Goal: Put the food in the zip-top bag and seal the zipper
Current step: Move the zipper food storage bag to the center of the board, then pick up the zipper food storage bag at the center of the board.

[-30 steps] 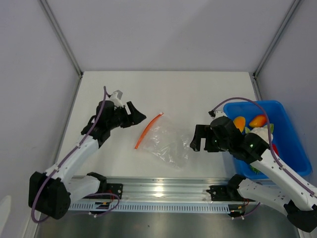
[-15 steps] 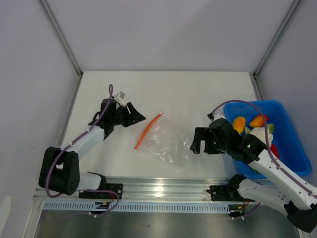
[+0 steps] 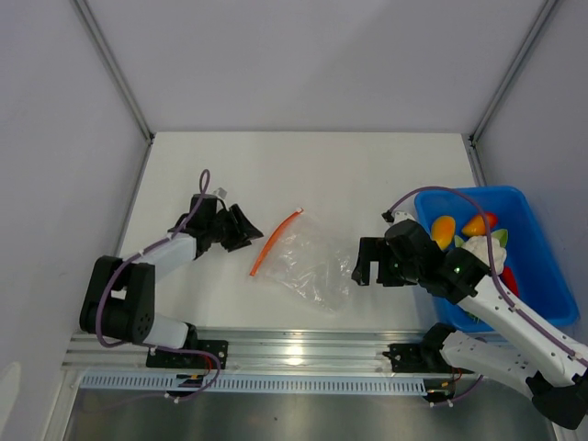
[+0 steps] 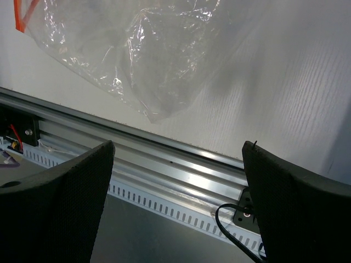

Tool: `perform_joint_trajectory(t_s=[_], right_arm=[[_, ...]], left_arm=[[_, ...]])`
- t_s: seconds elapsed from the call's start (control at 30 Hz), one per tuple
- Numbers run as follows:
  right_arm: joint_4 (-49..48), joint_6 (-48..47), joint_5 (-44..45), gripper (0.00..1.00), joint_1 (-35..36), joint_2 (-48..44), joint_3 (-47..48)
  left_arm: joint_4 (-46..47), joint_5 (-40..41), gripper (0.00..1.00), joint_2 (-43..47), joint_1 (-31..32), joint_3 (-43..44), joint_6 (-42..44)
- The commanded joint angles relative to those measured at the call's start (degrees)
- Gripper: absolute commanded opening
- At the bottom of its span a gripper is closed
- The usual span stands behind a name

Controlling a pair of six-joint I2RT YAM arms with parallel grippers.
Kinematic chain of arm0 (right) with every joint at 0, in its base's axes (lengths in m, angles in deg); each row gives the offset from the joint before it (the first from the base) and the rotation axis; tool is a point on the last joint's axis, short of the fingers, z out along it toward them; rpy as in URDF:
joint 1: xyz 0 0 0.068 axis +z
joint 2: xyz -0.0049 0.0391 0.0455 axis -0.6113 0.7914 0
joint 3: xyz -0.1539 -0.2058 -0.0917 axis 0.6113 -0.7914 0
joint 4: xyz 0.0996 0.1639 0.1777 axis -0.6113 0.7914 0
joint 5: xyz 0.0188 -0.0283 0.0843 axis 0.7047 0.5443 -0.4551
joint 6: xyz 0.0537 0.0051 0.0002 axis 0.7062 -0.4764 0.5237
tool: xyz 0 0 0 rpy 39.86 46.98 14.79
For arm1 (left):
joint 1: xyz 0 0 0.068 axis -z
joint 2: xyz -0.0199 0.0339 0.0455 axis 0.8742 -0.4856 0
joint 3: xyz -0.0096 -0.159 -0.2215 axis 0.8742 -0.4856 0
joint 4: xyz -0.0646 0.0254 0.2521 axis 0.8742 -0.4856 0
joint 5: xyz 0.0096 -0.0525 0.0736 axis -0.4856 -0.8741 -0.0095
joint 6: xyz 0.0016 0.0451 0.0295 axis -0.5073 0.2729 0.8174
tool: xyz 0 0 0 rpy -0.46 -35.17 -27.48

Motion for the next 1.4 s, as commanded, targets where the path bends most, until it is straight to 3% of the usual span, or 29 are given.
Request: perform_joint_trajectory(t_s=[0.0,0.23,0.43,0.77,0.97,1.13,1.2,1.37], right_arm=[[-1.4,-0.5,-0.1,0.99,0.3,-0.5,0.4],[-1.4,0.2,-0.2,0.99,0.3,-1.7,0.2],[-2.1,0.9,-0.6,0.99,0.3,-1.9,0.4],[-2.0,1.3,-0.4,0.99,0.3,-2.6,0.1],[-2.6,1.7,-0.9,0.99,0.4,-1.8,-0.2],[-2.5,2.0,-0.5,0.99,0.3,-1.4,-0.5],[-2.3,2.2,0.3,0.99,0.4,-1.0,-0.1],[-0.2,3.1,4.2,0.99,0.9,0.8,1.6]], left_arm=[[-3.4,-0.1,0.55,-2.4,-0.5,0.3,-1.0],[-1.5,-1.2,0.6,-1.0,-0.5,-4.4,-2.2],[4.7,-7.6,0.62,-2.5,-0.5,-7.2,-3.3],[17.6,-17.1,0.57,-7.3,-0.5,-13.3,-6.7],[27.5,-21.9,0.42,-9.2,-0.3,-16.7,-10.4],[34.7,-24.0,0.18,-6.5,0.4,-19.2,-13.8],[34.7,-24.1,0.02,-4.9,0.5,-19.2,-13.8],[28.8,-20.1,0.01,7.4,1.2,-19.6,-10.3]])
